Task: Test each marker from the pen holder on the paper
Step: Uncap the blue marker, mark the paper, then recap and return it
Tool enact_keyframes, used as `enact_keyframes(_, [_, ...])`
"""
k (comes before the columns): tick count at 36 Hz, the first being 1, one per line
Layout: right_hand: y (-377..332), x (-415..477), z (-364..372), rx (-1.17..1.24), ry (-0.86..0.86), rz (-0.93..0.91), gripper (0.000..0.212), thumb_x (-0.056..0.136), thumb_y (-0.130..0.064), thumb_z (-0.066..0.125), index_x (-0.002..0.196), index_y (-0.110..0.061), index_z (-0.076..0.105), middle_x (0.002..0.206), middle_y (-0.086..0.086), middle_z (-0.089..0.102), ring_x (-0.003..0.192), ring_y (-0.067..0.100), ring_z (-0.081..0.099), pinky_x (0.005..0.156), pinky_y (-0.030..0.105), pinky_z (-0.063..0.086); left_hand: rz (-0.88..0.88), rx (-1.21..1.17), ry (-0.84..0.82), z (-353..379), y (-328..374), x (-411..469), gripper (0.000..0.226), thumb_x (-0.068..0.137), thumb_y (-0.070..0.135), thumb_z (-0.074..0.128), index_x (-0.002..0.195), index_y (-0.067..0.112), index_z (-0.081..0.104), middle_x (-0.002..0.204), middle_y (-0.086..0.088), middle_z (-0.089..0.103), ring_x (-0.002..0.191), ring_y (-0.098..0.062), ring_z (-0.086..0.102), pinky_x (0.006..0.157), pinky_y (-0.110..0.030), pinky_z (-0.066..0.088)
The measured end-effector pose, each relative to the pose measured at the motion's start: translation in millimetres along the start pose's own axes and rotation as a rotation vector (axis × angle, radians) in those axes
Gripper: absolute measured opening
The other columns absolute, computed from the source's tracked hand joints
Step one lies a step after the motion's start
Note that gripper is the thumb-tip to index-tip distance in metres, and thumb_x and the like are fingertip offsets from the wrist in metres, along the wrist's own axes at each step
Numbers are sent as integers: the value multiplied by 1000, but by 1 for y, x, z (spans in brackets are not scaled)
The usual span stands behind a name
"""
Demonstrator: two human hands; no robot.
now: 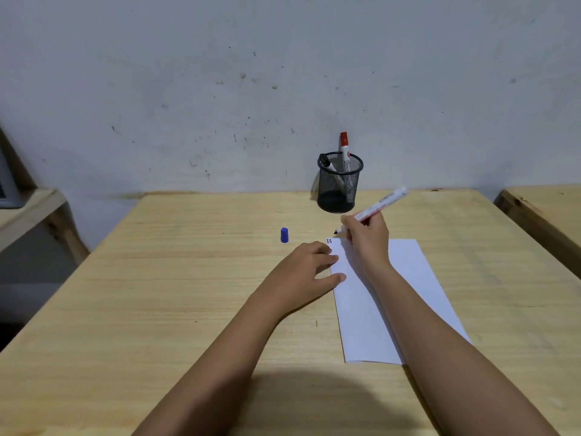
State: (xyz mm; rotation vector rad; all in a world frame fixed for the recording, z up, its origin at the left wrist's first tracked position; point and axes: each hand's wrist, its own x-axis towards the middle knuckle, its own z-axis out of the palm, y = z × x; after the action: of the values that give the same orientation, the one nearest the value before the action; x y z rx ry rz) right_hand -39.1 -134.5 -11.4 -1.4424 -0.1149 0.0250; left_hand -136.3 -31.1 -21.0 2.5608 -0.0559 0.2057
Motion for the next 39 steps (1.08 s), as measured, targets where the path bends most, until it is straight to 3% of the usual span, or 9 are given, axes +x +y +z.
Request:
enact_keyframes(4, [-1,3,-3,328,16,122,11,88,-4,58,91,-8,48,72,3,53,51,7,49,53,16,45,-6,24,-21,-2,2,2,46,88,43,57,127,18,58,129,8,51,119,-5,42,92,-24,41])
enact_keyframes(9, [-14,6,-5,329,24,64,4,91,-8,55,93,-6,52,69,4,56,52,7,51,54,15,47,-25,65,-72,-10,9,11,41,86,41,59,117,14,63,121,3,53,116,-11,45,91,-35,47])
enact_keyframes(14, [-30,8,-16,333,-8,8,7,88,-1,56,84,-6,57,66,3,57,53,9,53,54,14,48,-92,335,260,-25,8,22,42,89,41,51,122,18,58,129,2,50,119,-19,44,96,-34,36])
enact_keyframes(17, [-38,9,-24,327,-12,-12,7,85,1,58,82,-5,61,65,3,57,53,7,54,56,13,49,-244,388,228,-34,-2,28,44,91,41,47,128,18,52,131,-3,47,120,-25,42,94,-38,38])
enact_keyframes(20, [-44,9,-29,344,-24,-10,8,84,3,59,81,-4,63,62,1,59,53,7,55,57,13,49,-312,262,140,-37,-13,33,35,94,29,47,118,7,60,121,-11,54,112,-30,50,89,-39,45])
enact_keyframes(23, [-48,7,-32,361,-38,-2,10,84,3,59,78,-4,64,57,-2,60,52,8,54,56,12,50,-345,67,197,-36,-17,34,24,92,11,46,87,-1,67,97,-17,65,88,-31,62,74,-34,49])
enact_keyframes(28, [-50,-1,-32,421,-65,29,10,85,3,58,79,-3,63,58,1,59,52,8,54,55,12,50,-386,-683,399,-39,5,34,13,88,4,58,80,1,67,77,-7,65,68,-16,60,50,-10,47])
enact_keyframes(32, [-49,-9,-26,454,-98,52,11,85,2,60,77,-5,63,57,-1,59,50,8,55,55,13,50,-399,-1140,392,-41,19,39,8,85,8,66,79,8,69,78,-3,70,70,-6,68,65,-10,54])
enact_keyframes(39, [-48,-15,-21,465,-132,54,11,85,2,59,77,-4,63,55,0,59,50,7,56,53,13,50,-376,-1359,401,-36,28,43,9,83,10,69,89,5,72,80,-1,75,78,-7,72,76,-13,55])
